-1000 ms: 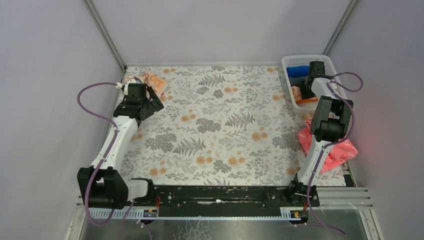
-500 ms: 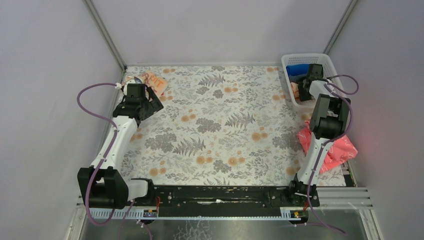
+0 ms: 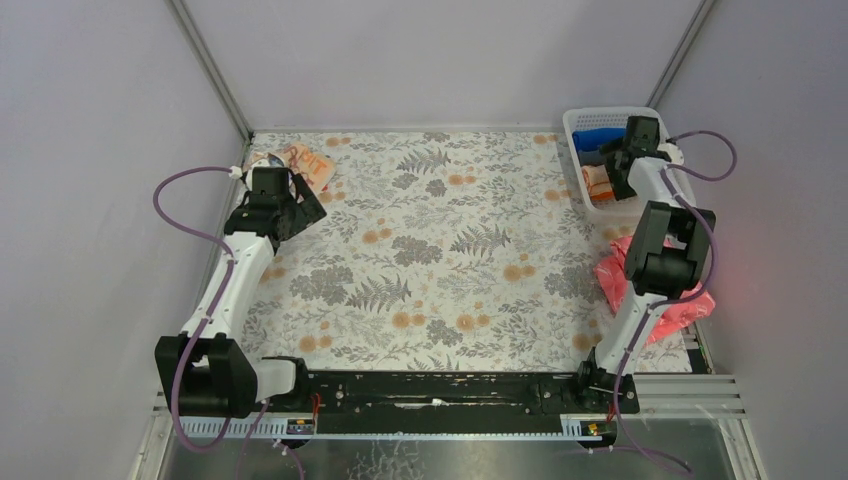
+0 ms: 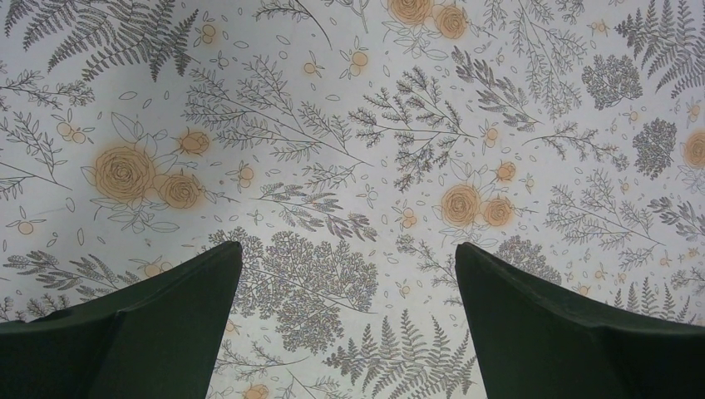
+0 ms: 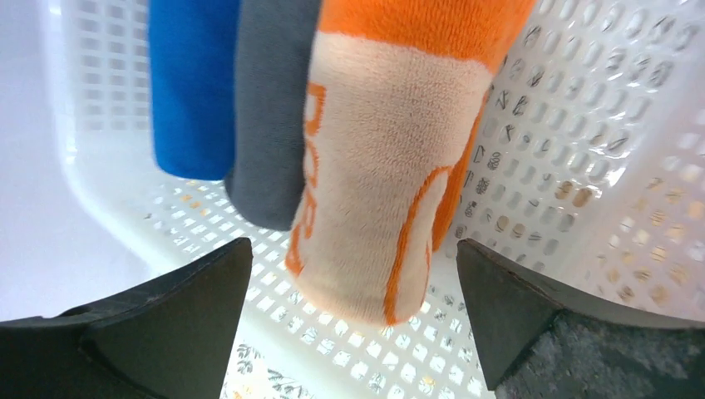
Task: Roll the towels
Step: Place the towel in the bin, then move the towel to the center of the board.
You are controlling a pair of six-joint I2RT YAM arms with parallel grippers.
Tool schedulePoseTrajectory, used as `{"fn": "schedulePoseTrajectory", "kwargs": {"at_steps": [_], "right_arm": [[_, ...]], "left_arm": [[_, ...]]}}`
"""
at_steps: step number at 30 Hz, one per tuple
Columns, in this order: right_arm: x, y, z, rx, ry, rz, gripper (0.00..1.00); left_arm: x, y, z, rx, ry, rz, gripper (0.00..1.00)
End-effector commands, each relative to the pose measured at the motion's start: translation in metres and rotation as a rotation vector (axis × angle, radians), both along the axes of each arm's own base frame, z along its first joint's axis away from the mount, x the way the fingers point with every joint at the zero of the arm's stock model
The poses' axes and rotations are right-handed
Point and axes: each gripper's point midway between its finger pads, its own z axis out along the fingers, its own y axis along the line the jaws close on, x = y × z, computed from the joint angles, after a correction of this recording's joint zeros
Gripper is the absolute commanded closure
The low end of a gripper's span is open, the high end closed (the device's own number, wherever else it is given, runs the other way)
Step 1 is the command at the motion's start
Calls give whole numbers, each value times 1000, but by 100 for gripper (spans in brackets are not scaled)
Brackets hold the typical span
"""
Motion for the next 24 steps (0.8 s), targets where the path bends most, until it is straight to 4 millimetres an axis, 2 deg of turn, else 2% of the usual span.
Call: {"fn": "schedulePoseTrajectory", "kwargs": {"at_steps": [1, 4, 8, 9, 10, 15, 18, 20, 22, 24], "right_arm": [[-28, -11, 48, -101, 10, -19, 1], [-46, 0, 56, -110, 40, 72, 1], [-63, 28, 79, -168, -9, 355, 1], [-68, 36, 86, -182, -43, 418, 1], [-74, 45, 103, -202, -113, 474, 1], [-99, 100, 127, -162, -388, 697, 1], [-111, 137, 125, -145, -439, 823, 0], [-116, 169, 123, -162, -452, 929, 1], [-124, 200, 117, -151, -459, 1040, 1], [-131, 220, 115, -133, -491, 1111, 0]], "left_arm": [[3, 1, 7, -12, -44, 2, 0], [5, 2, 8, -15, -48, 4, 0], [14, 10, 8, -18, -34, 26, 0], [18, 12, 8, -20, -30, 34, 0], [22, 16, 7, -21, -22, 46, 0], [48, 45, -9, -81, 36, 159, 0], [72, 63, -23, -160, 45, 214, 0], [90, 79, -37, -185, 55, 261, 0], [109, 97, -41, -190, 37, 307, 1], [126, 113, -52, -201, 26, 346, 1]]}}
